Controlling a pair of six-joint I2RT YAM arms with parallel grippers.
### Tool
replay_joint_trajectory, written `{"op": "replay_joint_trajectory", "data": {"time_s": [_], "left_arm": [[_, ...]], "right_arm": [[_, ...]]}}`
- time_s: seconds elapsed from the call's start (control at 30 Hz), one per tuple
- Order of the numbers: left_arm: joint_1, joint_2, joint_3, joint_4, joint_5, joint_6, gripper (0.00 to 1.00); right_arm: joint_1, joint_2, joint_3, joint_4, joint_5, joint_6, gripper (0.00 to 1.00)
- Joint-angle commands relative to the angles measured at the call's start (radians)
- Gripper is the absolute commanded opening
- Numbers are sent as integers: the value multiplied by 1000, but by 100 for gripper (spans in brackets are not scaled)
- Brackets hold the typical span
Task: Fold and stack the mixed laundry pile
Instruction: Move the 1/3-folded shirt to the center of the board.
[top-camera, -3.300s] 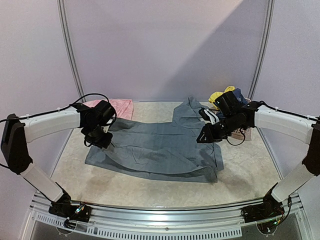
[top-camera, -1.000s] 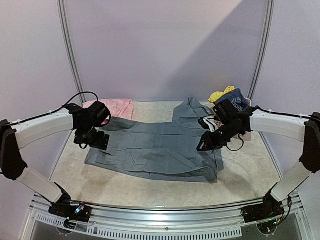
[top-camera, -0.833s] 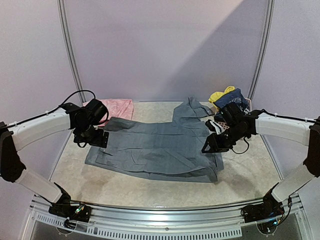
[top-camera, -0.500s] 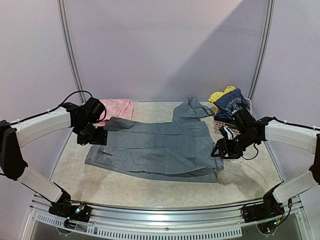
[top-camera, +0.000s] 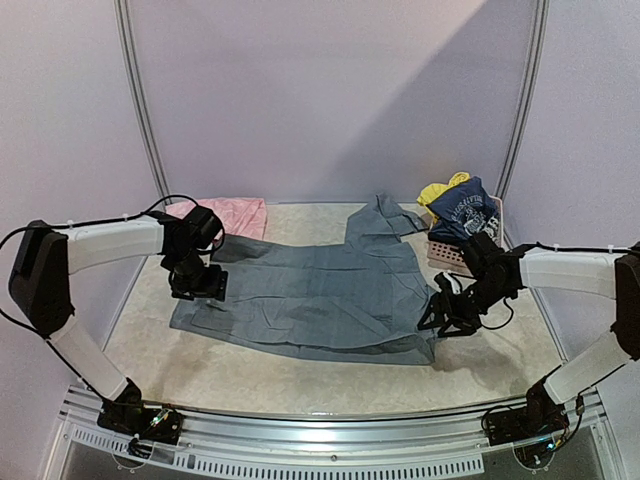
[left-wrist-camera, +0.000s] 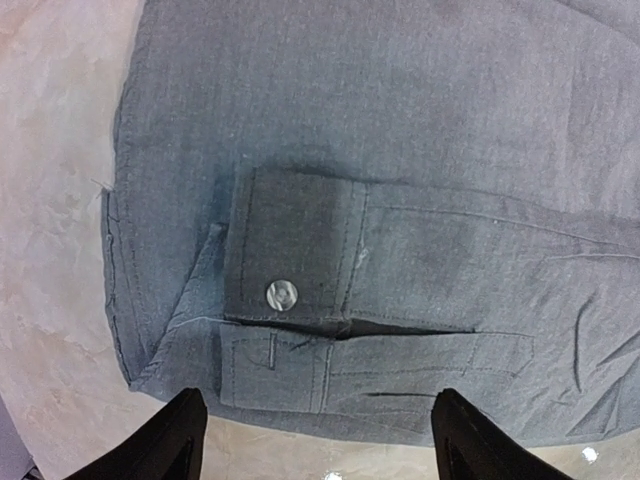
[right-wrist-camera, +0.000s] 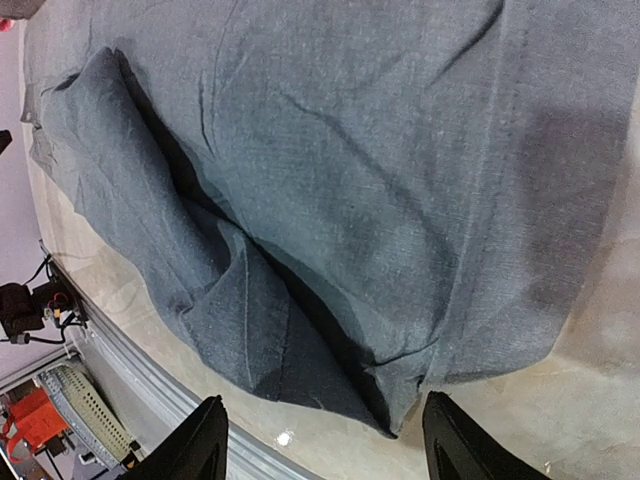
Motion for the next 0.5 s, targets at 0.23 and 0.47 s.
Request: {"op": "replay_joint_trajectory", "data": {"time_s": [0.23,0.47], "left_arm": [[12,78,-1,63,60,19,74],[12,113,-19,96,100,-4,68]], "right_arm": [[-5,140,56,4,-79,-112,67],[-5,210,89,-11,-84,-134,44]]}}
